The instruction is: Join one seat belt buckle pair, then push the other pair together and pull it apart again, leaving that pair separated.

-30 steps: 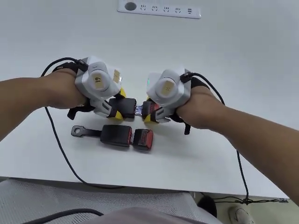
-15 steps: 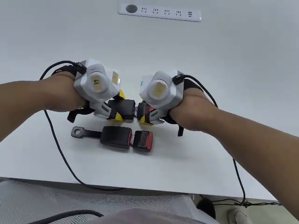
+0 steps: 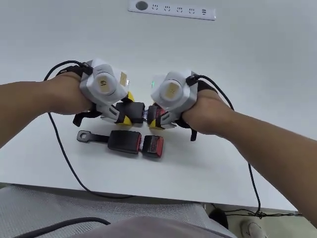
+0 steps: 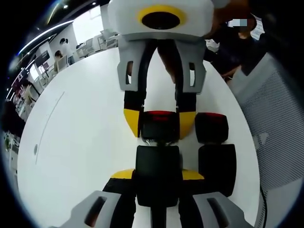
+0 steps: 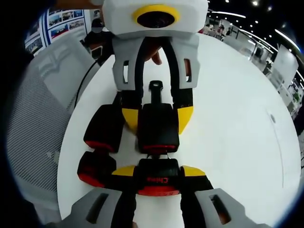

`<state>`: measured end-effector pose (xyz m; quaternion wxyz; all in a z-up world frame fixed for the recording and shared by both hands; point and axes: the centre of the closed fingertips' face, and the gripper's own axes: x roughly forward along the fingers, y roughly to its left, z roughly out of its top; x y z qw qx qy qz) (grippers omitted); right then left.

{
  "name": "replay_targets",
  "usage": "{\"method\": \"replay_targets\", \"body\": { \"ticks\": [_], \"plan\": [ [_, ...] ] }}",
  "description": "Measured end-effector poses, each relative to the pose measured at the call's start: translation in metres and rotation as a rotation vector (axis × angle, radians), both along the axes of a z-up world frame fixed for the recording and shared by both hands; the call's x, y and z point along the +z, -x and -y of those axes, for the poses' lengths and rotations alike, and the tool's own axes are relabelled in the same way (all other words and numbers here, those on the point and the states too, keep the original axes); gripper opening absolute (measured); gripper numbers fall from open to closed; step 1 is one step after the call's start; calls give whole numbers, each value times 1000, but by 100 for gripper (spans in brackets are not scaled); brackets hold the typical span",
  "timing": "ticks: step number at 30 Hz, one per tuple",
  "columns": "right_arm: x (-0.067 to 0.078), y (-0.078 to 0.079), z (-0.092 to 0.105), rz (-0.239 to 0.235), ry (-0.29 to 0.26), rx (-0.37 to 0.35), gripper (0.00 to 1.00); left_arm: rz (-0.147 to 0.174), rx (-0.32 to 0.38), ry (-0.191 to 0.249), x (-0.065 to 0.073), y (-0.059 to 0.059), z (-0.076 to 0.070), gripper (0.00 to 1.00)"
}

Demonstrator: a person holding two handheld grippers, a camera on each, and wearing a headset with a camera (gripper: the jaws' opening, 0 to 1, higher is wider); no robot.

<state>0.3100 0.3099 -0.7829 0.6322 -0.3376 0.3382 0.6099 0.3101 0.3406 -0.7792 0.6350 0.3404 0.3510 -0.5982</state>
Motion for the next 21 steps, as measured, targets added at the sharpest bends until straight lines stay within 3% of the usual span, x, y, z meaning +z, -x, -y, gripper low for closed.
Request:
{"method": "replay_targets", "body": {
  "ticks": [19, 21],
  "plan": [
    [1, 2, 12, 7, 33, -7, 32, -10, 11, 2, 0, -1, -1, 34],
    [0, 1, 15, 3, 18, -8, 32, -12, 11, 6, -1, -2, -2, 34]
  ]
}}
